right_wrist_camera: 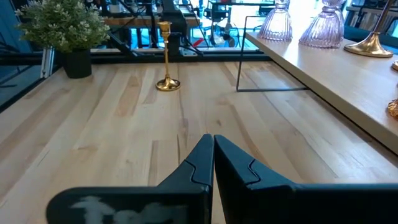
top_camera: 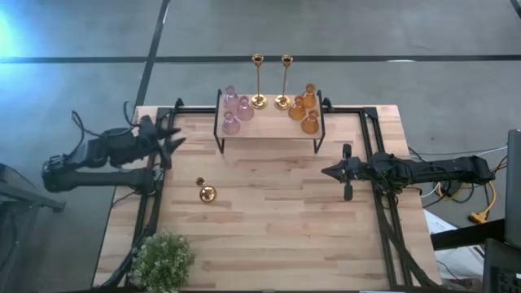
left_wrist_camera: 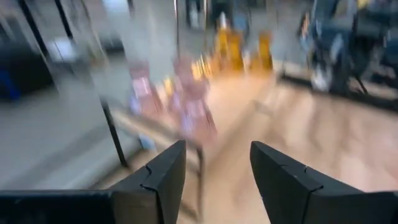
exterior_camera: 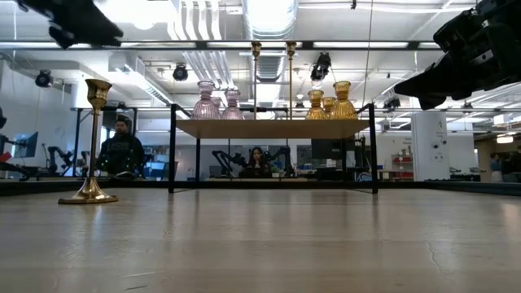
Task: Pick & Place candle stick holders
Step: Put the golden metal candle holder on the shelf
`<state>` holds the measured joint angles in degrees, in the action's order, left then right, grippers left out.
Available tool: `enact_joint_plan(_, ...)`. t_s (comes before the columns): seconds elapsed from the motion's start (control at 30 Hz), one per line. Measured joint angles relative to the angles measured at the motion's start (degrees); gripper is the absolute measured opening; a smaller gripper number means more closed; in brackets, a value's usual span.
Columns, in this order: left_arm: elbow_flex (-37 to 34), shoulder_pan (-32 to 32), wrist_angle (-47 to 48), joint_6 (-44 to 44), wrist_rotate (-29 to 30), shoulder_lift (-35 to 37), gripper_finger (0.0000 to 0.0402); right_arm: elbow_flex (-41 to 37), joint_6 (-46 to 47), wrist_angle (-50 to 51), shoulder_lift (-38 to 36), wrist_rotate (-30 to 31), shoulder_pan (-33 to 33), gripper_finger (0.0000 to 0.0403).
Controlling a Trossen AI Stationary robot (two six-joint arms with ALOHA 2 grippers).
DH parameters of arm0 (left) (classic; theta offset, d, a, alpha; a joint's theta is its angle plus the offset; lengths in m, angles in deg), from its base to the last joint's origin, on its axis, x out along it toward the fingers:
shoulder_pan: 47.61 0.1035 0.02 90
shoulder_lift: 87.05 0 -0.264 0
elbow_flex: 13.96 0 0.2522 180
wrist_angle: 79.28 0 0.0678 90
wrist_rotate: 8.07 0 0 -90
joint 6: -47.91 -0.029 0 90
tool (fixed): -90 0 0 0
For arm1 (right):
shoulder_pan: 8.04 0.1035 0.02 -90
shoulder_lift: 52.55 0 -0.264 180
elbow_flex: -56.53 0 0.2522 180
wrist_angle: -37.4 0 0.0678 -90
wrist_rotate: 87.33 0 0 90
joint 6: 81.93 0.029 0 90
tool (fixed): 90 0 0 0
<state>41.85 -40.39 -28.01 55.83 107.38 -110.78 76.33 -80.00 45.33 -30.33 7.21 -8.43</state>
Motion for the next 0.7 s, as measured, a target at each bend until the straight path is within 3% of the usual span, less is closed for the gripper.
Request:
enact_joint_plan(0.1, 4.6, -0.1, 12.5, 7.5, -4.9, -3.8, 0.0183, 0.0, 0.0, 0.0, 0.0, 0.0, 0.0, 0.0009)
enact_joint_plan(0.2, 5.8, -1.0, 19.6, 8.7, -7.4, -7.8, 0.0173, 0.0, 0.0, 0.0, 0.0, 0.0, 0.0, 0.0009)
enact_joint_plan(0.47, 4.4, -4.0, 28.1, 6.4, -7.8, -16.7, 0.0125, 0.0, 0.0, 0.0, 0.0, 0.0, 0.0, 0.0009)
enact_joint_plan(0.7, 1.3, -5.6, 30.1, 5.5, -19.9, -16.9, 0.0117, 0.0, 0.0, 0.0, 0.0, 0.1, 0.0, 0.0009)
